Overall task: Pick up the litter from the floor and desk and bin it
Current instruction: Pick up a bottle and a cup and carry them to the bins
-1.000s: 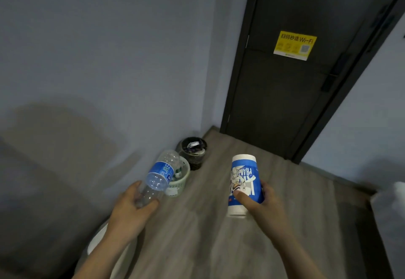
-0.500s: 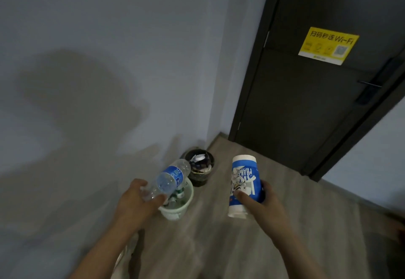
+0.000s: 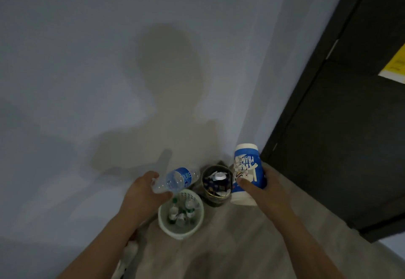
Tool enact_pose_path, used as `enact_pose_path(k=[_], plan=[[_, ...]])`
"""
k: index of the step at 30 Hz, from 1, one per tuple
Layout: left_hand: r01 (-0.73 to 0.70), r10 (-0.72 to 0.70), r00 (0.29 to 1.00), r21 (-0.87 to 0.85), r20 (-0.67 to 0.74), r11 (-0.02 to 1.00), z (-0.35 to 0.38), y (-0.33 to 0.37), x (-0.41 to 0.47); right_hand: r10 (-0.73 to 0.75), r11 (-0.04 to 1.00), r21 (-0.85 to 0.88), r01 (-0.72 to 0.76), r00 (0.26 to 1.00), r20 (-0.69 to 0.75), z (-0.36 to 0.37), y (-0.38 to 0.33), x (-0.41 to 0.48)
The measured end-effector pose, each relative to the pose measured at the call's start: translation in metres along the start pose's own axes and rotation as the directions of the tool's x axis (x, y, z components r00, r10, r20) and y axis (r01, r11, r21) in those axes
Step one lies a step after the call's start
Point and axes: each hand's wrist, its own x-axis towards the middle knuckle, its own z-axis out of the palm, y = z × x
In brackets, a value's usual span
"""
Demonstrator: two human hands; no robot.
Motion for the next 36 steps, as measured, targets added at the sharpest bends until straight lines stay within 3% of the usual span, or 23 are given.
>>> enact_pose_path(k=[9, 18, 28, 36], plan=[[0.057, -0.087, 0.984, 0.19, 0.155, 0.98, 0.038, -0.035, 0.11, 0.15, 0.985, -0.091, -0.145, 0.988, 0.047, 0.043, 0.032, 0.116], [0.096, -0.255, 0.888, 0.386, 0.383, 0.917, 0.092, -0.069, 0.192, 0.312, 0.931, -0.226, -0.288, 0.947, 0.079, 0.074, 0.08, 0.193], [0.229, -0.414, 0.851, 0.48, 0.323, 0.847, 0.159, -0.068, 0.232, 0.462, 0.843, -0.368, -0.391, 0.878, 0.125, 0.059, 0.145, 0.276], [0.168, -0.332, 0.886, 0.444, 0.323, 0.88, 0.213, -0.042, 0.248, 0.647, 0.703, -0.493, -0.512, 0.749, 0.144, 0.046, 0.203, 0.343]])
